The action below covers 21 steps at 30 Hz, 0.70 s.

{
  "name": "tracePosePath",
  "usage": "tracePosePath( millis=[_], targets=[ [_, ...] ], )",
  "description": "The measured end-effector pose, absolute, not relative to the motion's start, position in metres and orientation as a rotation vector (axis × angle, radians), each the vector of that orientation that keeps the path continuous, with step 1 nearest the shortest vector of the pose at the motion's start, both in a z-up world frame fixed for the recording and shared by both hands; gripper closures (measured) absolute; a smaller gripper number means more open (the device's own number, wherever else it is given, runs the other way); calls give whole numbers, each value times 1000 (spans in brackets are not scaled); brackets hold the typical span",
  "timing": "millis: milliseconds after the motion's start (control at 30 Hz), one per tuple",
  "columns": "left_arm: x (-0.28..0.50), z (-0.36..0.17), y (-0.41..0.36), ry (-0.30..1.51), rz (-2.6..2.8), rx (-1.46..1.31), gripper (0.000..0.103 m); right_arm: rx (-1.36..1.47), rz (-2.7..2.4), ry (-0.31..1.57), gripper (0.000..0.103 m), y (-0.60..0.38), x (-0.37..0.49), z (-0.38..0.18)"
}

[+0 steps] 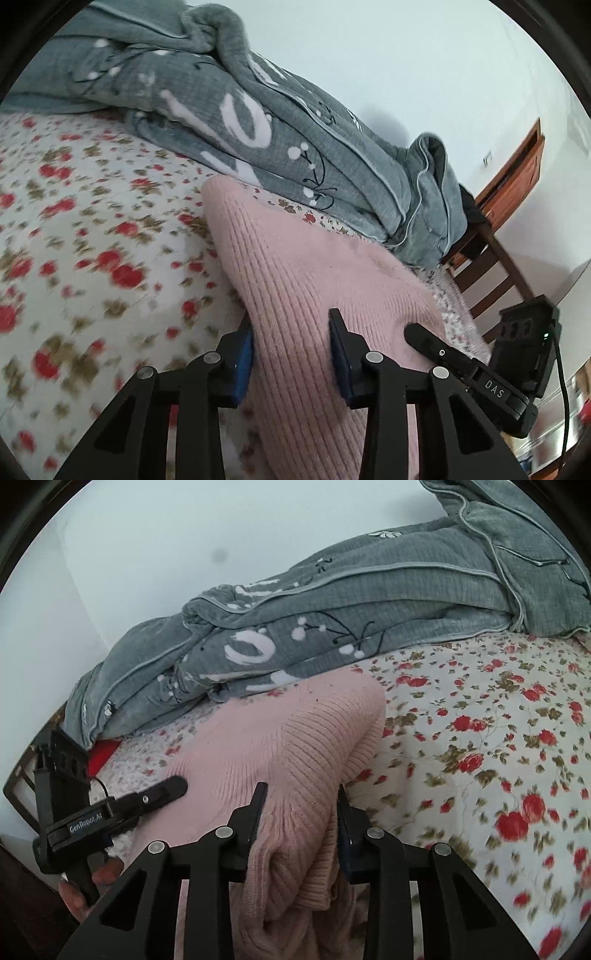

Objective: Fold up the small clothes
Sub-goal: 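Hold the folded sweater edge between both grippers and straighten it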

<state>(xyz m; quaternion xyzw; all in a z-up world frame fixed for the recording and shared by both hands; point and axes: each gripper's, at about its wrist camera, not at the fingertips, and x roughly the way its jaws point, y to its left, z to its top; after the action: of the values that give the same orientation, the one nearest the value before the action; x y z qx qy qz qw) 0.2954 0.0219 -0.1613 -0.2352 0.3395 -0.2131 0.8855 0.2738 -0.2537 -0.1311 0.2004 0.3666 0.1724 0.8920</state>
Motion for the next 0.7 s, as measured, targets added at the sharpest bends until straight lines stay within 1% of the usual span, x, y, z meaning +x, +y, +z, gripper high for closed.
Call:
tracePosePath(
  millis=[100,267,333,367,400,433,467,500,533,633,700],
  targets=[
    [275,-146,44,696,-410,-473,68,499,401,787,72,-236,263,-124],
    [239,-127,99,725,-370,-424,67,537,523,820,72,-193,242,-117],
    [233,-132,111,752,-330,-374,62,525,567,826,70,-173,239,-119],
    [231,-139,114,774,-291,-335,59,504,565,826,68,-166,240,-119],
    [231,-147,116,795,-251,-297,56,447,540,828,64,-154,243,-124],
    [229,-156,116,813,-216,-254,50,373,489,830,61,-144,246,-130],
    [224,-159,116,800,-215,-242,46,317,448,849,55,-136,248,-137],
    [216,-159,117,771,-218,-240,41,299,434,857,54,-135,247,-138],
    [207,-156,118,747,-224,-236,38,293,419,846,54,-136,241,-133],
    [182,-143,117,689,-252,-229,35,235,364,767,54,-144,216,-107],
    [170,-135,111,650,-260,-219,32,168,345,639,54,-144,185,-80]
  ],
)
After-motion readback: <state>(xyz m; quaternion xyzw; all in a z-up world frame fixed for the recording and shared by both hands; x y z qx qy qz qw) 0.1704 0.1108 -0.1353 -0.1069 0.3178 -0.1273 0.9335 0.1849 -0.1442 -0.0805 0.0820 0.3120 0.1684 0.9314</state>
